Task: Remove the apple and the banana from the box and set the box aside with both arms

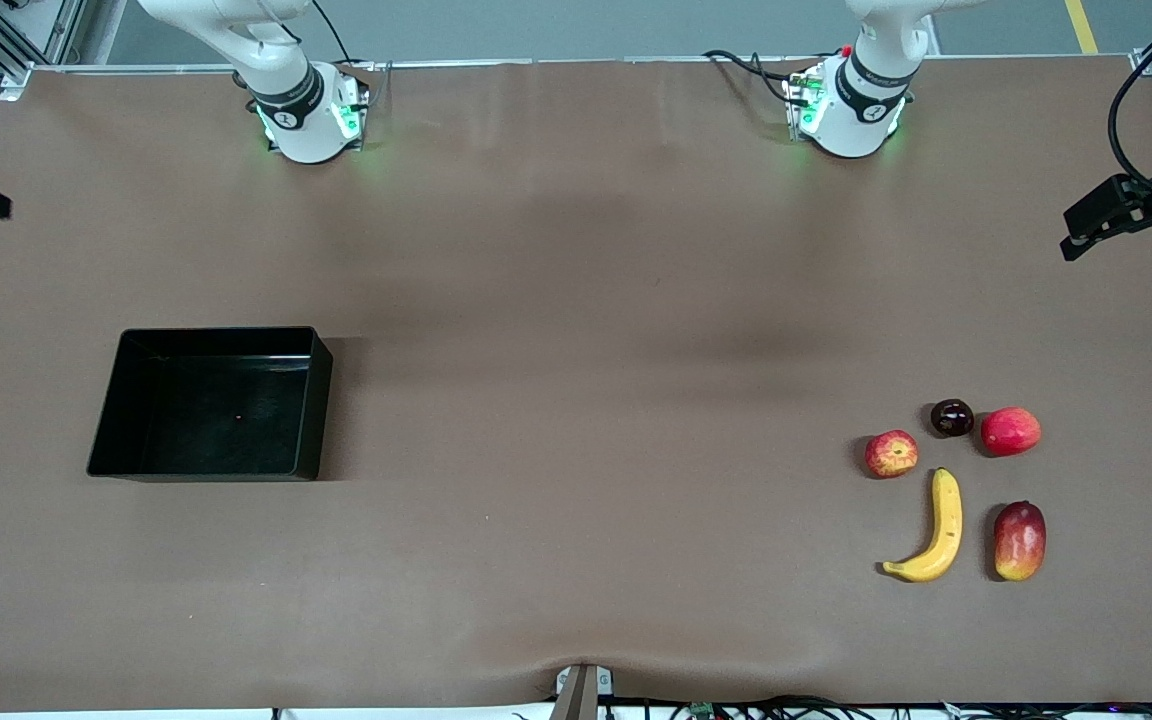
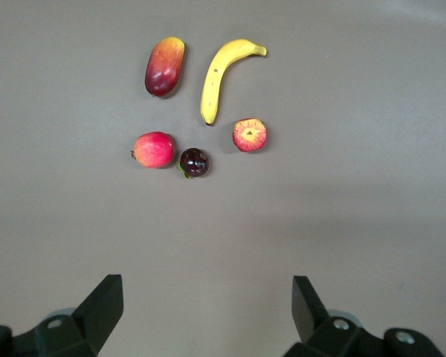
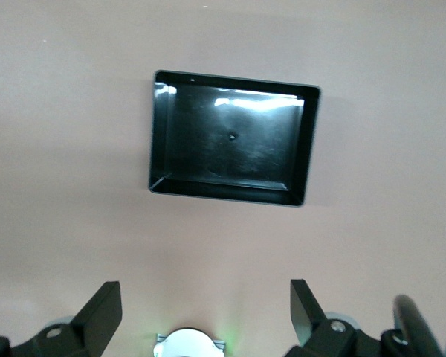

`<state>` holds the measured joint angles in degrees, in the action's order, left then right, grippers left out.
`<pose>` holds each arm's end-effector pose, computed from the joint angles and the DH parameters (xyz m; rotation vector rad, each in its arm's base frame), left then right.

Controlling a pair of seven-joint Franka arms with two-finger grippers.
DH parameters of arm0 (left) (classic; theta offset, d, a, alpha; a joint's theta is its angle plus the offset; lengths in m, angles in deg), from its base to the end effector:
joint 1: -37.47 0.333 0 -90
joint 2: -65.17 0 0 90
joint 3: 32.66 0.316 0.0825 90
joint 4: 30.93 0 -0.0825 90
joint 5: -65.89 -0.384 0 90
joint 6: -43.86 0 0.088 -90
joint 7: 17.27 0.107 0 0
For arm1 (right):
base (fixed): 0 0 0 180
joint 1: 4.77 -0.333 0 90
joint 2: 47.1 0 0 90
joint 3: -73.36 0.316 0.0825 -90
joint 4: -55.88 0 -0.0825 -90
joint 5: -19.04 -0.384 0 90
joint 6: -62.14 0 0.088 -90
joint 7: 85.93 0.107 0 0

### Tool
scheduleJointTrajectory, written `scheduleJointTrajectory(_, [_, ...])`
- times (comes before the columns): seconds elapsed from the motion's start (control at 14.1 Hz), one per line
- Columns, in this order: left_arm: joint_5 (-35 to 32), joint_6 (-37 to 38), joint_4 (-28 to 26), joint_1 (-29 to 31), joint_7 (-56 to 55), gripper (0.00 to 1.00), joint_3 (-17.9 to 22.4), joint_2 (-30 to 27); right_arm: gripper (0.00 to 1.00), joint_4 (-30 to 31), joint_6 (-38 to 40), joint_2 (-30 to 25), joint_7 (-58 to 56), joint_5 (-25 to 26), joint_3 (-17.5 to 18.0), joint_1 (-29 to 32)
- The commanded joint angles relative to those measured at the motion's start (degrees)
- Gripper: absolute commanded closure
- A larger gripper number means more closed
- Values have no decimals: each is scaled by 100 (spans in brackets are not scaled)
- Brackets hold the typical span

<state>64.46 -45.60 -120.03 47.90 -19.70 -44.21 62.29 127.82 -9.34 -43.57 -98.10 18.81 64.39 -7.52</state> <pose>0.5384 -0.0110 0.6580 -3.1069 -0.0369 -0.0879 0.5302 -0.0535 0.7070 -3.1301 -0.1644 0.1081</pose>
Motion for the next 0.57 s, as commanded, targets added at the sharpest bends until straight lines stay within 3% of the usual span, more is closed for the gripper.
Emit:
scheduleJointTrajectory(0.0, [117,51,-81,65,-12,0,-15,-161,0,950,-601,-439,75,208,-34,47])
scheduleJointTrajectory(0.28, [117,51,-37,56,-30,0,-23,-99,0,2305,-1375,-1178,84,199,-26,100])
scheduleJointTrajectory(0.5, [117,51,-37,56,-12,0,-23,-99,0,2316,-1351,-1171,84,155,-26,117])
